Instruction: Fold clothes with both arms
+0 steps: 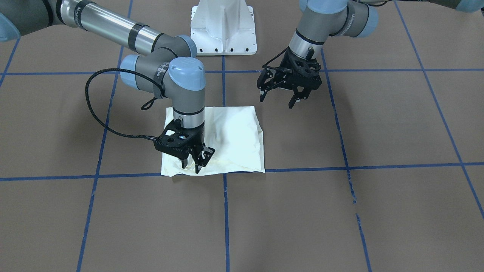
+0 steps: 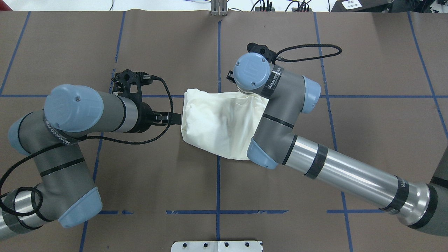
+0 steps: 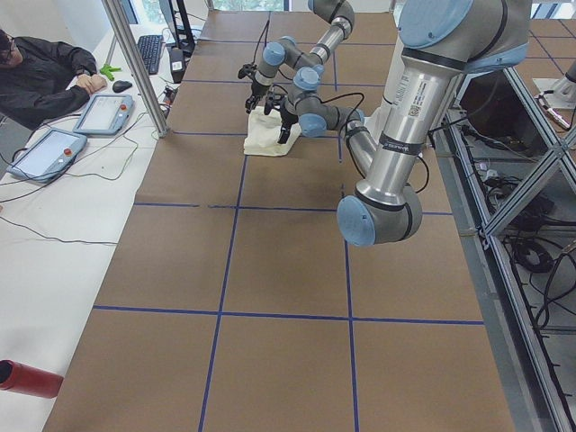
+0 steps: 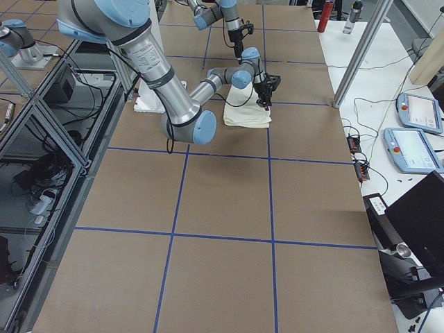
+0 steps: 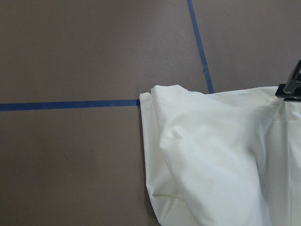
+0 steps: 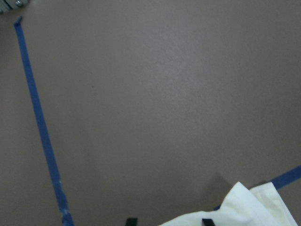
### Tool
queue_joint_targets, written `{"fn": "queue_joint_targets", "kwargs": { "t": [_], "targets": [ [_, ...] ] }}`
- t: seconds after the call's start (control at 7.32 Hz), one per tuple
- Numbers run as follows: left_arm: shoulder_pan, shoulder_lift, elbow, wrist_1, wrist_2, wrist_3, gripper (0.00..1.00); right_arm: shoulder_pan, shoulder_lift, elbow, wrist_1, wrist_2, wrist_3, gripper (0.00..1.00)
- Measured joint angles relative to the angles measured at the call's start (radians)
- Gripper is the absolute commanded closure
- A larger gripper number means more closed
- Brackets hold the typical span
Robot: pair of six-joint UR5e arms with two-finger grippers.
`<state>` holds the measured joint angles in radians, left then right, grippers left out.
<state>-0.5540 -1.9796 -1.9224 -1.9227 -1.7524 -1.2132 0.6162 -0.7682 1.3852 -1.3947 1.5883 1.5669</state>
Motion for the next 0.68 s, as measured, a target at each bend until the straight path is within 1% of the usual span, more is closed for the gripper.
{"fn": "queue_joint_targets", "kwargs": {
  "t": [0.14, 0.27, 0.55, 0.68],
  "targets": [
    [0.011, 0.0, 0.013, -0.035, 0.006, -0.047, 0.03, 0.037, 0.003, 0.018, 0.002, 0.055, -0.045, 0.0],
    [0.032, -0.001, 0.048, -0.109, 0.035, -0.115, 0.1, 0.06, 0.001, 0.032, 0.004, 0.09, -0.07, 0.0],
    [0.075, -0.009, 0.149, -0.292, 0.112, -0.232, 0.09, 0.074, -0.001, 0.041, 0.005, 0.109, -0.084, 0.0],
    [0.082, -0.011, 0.197, -0.385, 0.126, -0.257, 0.09, 0.075, -0.002, 0.044, 0.005, 0.11, -0.085, 0.0]
  ]
}}
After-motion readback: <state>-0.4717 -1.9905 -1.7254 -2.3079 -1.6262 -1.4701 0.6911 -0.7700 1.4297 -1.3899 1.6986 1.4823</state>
